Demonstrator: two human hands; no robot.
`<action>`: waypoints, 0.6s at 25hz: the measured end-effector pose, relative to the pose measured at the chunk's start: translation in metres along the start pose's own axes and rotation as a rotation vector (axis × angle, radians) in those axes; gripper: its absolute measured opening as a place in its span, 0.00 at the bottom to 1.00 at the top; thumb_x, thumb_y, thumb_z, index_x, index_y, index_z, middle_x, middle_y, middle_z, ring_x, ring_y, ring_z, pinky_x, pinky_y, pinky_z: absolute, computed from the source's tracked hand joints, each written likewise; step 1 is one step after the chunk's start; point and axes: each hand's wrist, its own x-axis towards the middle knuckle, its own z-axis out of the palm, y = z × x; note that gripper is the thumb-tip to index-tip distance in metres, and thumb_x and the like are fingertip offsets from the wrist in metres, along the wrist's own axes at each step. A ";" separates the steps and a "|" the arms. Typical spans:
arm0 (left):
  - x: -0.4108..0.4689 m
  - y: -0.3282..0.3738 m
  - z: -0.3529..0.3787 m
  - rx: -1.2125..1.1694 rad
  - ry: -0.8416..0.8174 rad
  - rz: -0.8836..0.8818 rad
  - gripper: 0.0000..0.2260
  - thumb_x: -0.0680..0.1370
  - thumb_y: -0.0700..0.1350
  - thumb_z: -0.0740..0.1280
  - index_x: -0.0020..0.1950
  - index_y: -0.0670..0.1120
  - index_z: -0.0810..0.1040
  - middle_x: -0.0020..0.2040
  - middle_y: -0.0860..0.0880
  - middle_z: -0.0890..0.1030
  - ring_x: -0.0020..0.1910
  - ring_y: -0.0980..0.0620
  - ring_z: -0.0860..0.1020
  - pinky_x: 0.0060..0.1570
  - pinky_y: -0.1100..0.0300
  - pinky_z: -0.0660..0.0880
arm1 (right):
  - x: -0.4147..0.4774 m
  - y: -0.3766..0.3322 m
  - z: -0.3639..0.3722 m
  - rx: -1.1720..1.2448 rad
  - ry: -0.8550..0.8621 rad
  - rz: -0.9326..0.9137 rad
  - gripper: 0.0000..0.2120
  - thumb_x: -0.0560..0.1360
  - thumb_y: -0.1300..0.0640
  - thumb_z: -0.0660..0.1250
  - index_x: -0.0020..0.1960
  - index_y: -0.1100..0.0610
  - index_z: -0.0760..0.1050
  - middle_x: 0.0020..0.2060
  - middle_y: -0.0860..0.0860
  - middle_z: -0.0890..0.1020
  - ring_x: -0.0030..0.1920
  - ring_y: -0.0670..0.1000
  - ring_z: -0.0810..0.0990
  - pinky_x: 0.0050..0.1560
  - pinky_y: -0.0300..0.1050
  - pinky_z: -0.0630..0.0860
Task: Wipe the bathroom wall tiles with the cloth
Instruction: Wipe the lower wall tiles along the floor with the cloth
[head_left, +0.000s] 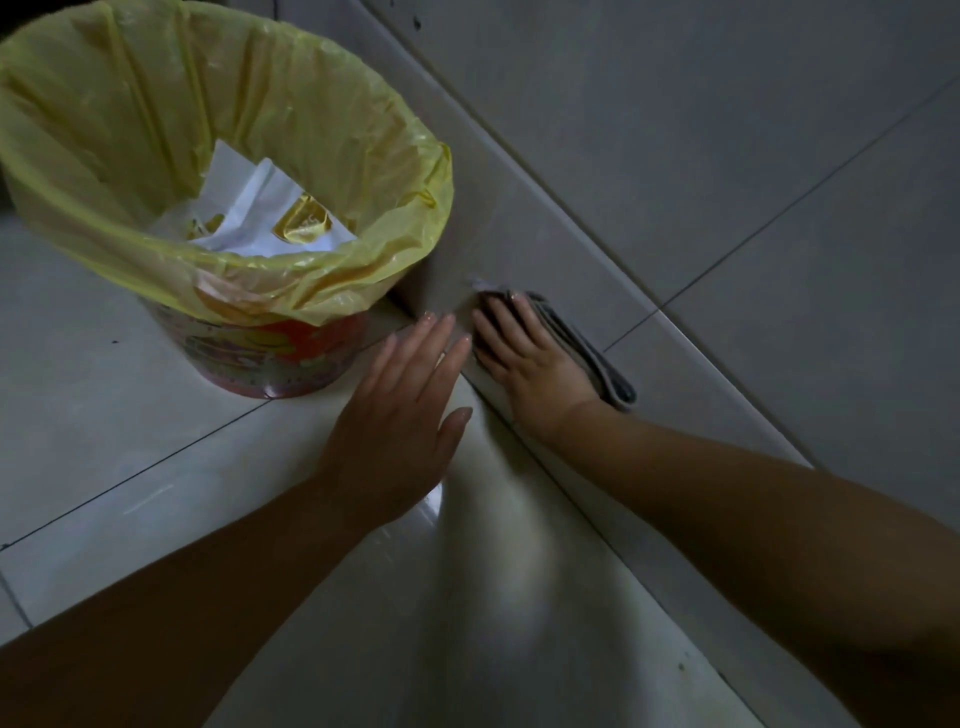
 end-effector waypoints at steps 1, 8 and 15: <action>-0.001 0.003 0.001 0.003 -0.001 0.010 0.25 0.82 0.50 0.55 0.76 0.39 0.66 0.77 0.40 0.64 0.77 0.43 0.61 0.74 0.44 0.59 | -0.008 -0.008 0.008 0.002 -0.017 -0.027 0.30 0.81 0.49 0.48 0.79 0.58 0.43 0.77 0.62 0.42 0.76 0.66 0.37 0.65 0.65 0.25; -0.006 0.048 -0.010 -0.013 -0.048 -0.019 0.25 0.82 0.51 0.55 0.76 0.39 0.64 0.76 0.39 0.65 0.77 0.42 0.61 0.74 0.42 0.60 | -0.092 -0.025 0.032 0.003 -0.138 -0.175 0.29 0.82 0.51 0.48 0.79 0.59 0.43 0.77 0.63 0.41 0.76 0.65 0.37 0.66 0.63 0.26; -0.031 0.098 -0.056 0.088 -0.112 -0.056 0.27 0.81 0.53 0.52 0.77 0.40 0.63 0.77 0.39 0.63 0.78 0.43 0.59 0.75 0.45 0.56 | -0.156 -0.001 0.029 0.004 -0.050 -0.096 0.27 0.82 0.54 0.45 0.79 0.58 0.44 0.77 0.62 0.41 0.76 0.65 0.38 0.66 0.62 0.25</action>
